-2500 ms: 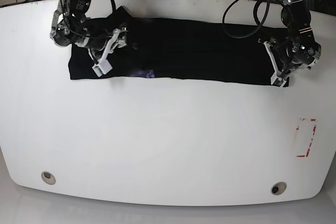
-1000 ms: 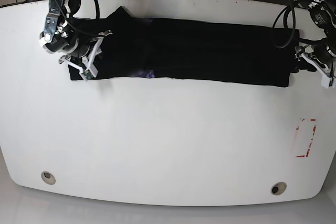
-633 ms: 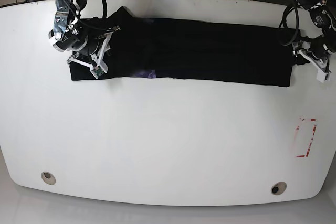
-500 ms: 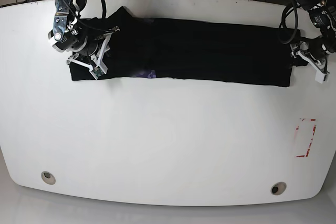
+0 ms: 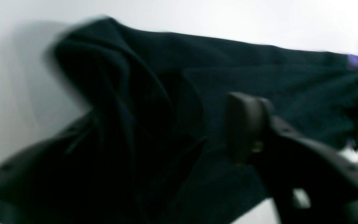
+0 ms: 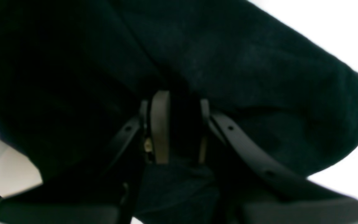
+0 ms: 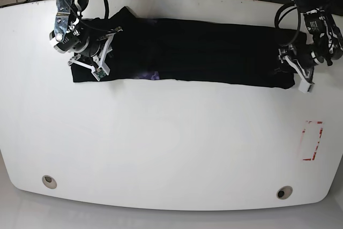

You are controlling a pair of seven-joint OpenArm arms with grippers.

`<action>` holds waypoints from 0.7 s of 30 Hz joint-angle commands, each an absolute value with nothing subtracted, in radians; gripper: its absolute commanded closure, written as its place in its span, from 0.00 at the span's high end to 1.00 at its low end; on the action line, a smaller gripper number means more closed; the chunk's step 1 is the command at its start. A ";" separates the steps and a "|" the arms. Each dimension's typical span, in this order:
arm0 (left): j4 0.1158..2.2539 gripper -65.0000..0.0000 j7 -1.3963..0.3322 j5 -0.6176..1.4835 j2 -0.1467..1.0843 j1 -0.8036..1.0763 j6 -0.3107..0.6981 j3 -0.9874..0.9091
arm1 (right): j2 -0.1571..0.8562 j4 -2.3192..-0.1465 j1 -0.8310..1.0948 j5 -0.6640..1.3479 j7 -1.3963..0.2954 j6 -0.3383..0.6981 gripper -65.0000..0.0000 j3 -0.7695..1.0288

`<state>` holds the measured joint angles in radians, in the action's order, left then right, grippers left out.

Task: Layout the t-shirt on the table in an organized manner, then fold the t-shirt properly
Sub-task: 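Move the left gripper to the t-shirt's end and grasp it, then fold the grasped end with the left gripper toward the shirt's middle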

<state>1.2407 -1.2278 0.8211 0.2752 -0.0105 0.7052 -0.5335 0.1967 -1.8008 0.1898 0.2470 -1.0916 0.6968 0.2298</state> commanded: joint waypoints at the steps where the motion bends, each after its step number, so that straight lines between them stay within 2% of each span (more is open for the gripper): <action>1: 1.242 0.32 -1.273 0.779 0.286 0.001 0.698 -0.513 | 0.205 -1.816 0.180 0.257 -1.073 0.698 0.19 0.236; 3: 1.242 0.19 -1.271 0.779 0.289 0.005 0.698 -0.510 | 0.203 -1.816 0.180 0.257 -1.073 0.698 0.19 0.236; 6: 1.260 0.09 -1.270 0.779 0.306 0.007 0.698 -0.509 | 0.193 -1.816 0.180 0.254 -1.073 0.698 0.19 0.237; 12: 1.383 0.09 -1.273 0.779 0.308 0.038 0.698 -0.512 | 0.177 -1.816 0.180 0.248 -1.073 0.698 0.19 0.255; 21: 1.719 0.09 -1.330 0.777 0.303 0.094 0.698 -0.461 | 0.177 -1.816 0.180 0.254 -1.073 0.698 0.19 0.259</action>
<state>1.6478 -1.3266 0.7551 0.2920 0.1059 0.6964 -0.4816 0.1665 -1.7996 0.1894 0.2424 -1.0916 0.6987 0.2546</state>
